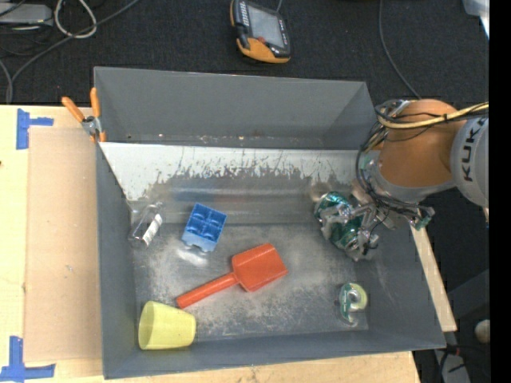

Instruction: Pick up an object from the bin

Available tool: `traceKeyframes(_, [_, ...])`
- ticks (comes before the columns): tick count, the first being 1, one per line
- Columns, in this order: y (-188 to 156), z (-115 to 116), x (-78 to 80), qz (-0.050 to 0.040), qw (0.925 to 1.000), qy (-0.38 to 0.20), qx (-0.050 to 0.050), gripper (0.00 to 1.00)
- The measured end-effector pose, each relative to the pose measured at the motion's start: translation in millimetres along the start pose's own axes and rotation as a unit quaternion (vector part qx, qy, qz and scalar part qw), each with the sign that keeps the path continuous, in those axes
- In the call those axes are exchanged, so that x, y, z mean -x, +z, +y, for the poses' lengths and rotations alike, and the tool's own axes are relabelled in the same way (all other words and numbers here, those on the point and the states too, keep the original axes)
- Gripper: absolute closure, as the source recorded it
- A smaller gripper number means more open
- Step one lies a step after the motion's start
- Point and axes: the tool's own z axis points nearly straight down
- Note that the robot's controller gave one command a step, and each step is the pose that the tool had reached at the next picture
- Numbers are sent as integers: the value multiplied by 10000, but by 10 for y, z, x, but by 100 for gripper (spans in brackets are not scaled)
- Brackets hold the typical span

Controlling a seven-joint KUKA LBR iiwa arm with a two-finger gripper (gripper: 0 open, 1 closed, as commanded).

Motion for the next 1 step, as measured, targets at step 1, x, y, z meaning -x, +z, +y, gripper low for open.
traceKeyframes(1, [-51,15,-7,24,10000,6,32,100])
